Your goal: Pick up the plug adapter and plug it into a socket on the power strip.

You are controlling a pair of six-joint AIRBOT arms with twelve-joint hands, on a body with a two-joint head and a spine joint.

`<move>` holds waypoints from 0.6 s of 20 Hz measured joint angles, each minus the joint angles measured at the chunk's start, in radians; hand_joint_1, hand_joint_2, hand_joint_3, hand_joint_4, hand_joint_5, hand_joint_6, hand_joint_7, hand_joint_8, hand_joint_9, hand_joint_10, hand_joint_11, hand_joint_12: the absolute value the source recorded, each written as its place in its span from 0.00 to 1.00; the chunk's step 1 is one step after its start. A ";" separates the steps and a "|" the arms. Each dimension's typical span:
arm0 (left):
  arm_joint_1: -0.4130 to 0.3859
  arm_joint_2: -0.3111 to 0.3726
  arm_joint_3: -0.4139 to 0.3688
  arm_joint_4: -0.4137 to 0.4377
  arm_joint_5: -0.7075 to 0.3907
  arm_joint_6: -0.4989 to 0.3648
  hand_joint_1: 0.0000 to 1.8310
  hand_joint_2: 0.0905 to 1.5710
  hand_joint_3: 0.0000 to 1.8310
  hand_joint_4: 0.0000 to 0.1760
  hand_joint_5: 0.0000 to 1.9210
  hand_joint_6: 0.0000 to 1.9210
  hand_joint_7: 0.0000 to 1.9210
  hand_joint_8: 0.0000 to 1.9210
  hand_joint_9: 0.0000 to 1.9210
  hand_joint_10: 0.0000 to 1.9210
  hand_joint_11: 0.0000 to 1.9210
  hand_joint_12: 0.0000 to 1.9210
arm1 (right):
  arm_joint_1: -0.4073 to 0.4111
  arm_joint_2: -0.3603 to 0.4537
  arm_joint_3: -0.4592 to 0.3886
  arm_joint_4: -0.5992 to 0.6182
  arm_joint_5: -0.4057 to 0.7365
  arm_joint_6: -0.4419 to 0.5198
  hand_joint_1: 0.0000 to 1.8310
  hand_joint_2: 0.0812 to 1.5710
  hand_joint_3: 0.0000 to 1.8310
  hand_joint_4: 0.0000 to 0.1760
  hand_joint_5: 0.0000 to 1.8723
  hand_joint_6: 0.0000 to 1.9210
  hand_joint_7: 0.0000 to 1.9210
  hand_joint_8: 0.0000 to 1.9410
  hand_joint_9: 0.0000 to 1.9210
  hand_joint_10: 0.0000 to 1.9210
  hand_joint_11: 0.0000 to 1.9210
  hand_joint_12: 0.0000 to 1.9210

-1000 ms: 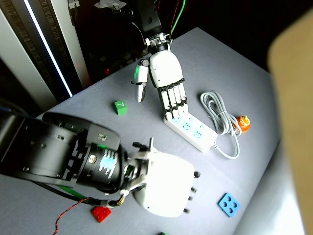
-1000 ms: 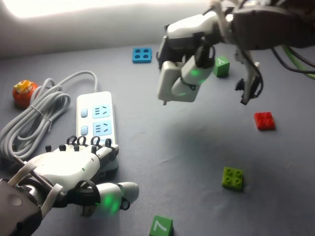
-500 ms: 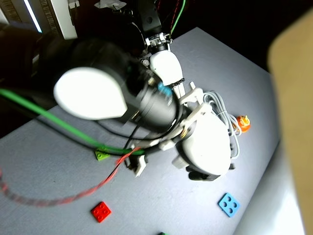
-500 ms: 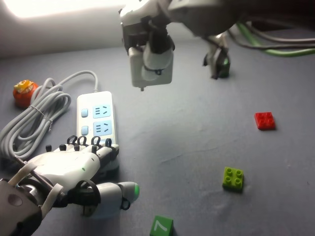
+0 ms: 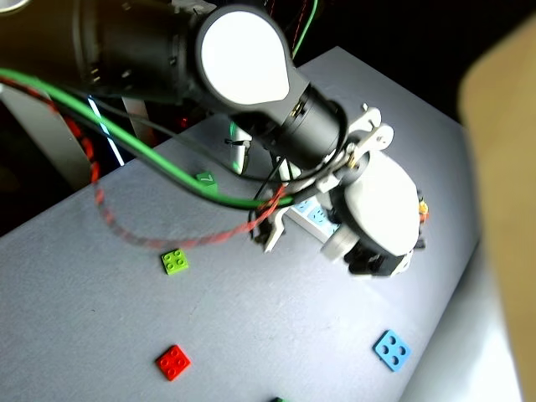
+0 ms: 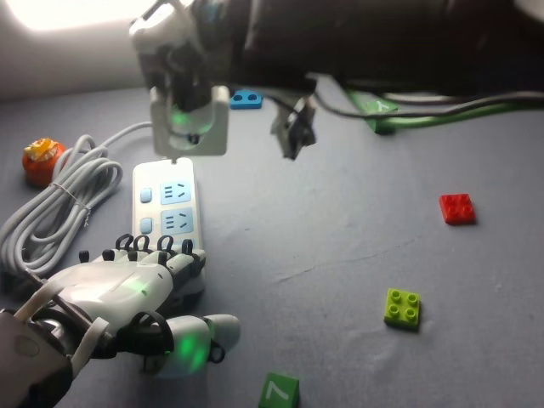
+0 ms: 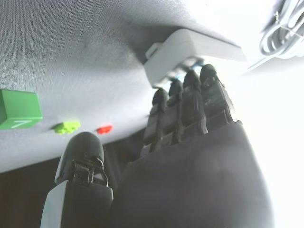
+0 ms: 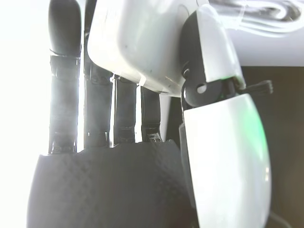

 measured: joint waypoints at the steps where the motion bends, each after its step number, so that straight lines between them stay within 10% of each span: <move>1: 0.001 0.000 0.000 0.000 0.000 0.000 0.00 0.82 0.00 0.00 0.05 0.00 0.06 0.00 0.04 0.00 0.01 0.00 | -0.005 -0.015 0.010 -0.007 0.003 0.010 0.67 0.70 0.00 0.00 0.46 0.60 0.58 0.41 0.66 0.00 0.43 0.55; 12: 0.003 0.000 0.000 0.003 0.000 -0.002 0.00 0.82 0.00 0.00 0.05 0.00 0.07 0.00 0.05 0.00 0.01 0.01 | -0.053 -0.100 0.083 -0.098 0.008 0.045 0.67 0.69 0.00 0.00 0.48 0.58 0.57 0.42 0.65 0.00 0.43 0.54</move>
